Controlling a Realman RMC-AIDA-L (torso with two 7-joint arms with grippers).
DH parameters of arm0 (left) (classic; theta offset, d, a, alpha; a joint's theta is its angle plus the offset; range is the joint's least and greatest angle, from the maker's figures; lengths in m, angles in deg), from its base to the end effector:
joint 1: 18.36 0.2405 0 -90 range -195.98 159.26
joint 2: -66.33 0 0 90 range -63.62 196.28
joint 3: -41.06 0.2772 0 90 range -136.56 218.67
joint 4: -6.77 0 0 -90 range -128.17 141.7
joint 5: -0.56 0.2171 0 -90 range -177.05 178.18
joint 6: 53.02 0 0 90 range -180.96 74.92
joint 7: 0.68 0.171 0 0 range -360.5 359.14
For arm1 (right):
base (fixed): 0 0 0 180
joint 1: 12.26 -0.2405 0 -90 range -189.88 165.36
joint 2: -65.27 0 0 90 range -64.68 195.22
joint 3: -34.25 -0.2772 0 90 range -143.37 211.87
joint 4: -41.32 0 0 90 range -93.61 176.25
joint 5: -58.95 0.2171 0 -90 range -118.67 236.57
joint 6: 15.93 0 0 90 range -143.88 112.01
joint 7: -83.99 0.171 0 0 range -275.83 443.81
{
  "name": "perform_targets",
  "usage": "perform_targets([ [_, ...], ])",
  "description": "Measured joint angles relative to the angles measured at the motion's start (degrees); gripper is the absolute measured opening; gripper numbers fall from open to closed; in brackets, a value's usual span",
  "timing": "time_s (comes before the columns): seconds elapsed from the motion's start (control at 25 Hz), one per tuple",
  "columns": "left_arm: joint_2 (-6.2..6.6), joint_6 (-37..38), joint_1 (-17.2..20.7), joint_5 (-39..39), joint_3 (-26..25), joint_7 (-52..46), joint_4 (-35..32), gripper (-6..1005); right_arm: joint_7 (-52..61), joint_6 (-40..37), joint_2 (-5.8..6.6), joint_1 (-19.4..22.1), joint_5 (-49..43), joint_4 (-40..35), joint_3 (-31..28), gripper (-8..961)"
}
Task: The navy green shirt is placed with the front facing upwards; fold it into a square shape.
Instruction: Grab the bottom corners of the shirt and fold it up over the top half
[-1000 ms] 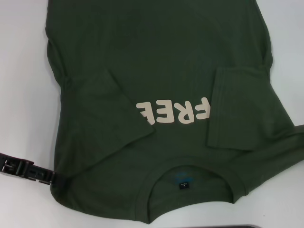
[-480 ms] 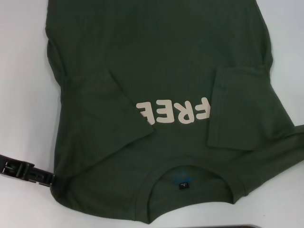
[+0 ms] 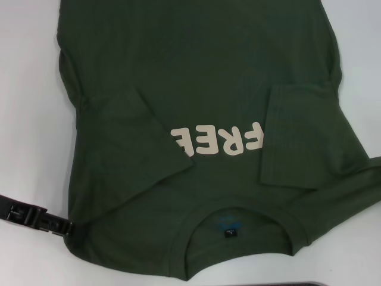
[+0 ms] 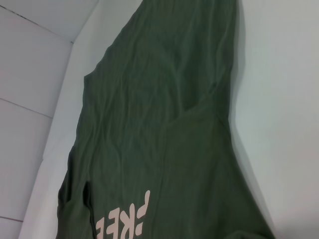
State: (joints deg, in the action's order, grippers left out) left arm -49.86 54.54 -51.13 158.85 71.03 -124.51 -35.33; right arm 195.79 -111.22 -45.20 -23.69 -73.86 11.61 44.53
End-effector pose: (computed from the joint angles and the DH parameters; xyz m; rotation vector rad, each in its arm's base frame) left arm -0.3389 0.2794 -0.0090 2.4396 1.7875 -0.1352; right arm 0.4356 0.2133 0.0408 -1.9010 1.9166 0.7811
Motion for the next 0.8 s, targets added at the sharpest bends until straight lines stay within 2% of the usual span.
perform_targets([
  [0.8,-0.01,-0.88,-0.38,-0.1,-0.01,0.48,0.55,536,0.0,0.07,0.0,0.0,0.07,0.0,0.0,30],
])
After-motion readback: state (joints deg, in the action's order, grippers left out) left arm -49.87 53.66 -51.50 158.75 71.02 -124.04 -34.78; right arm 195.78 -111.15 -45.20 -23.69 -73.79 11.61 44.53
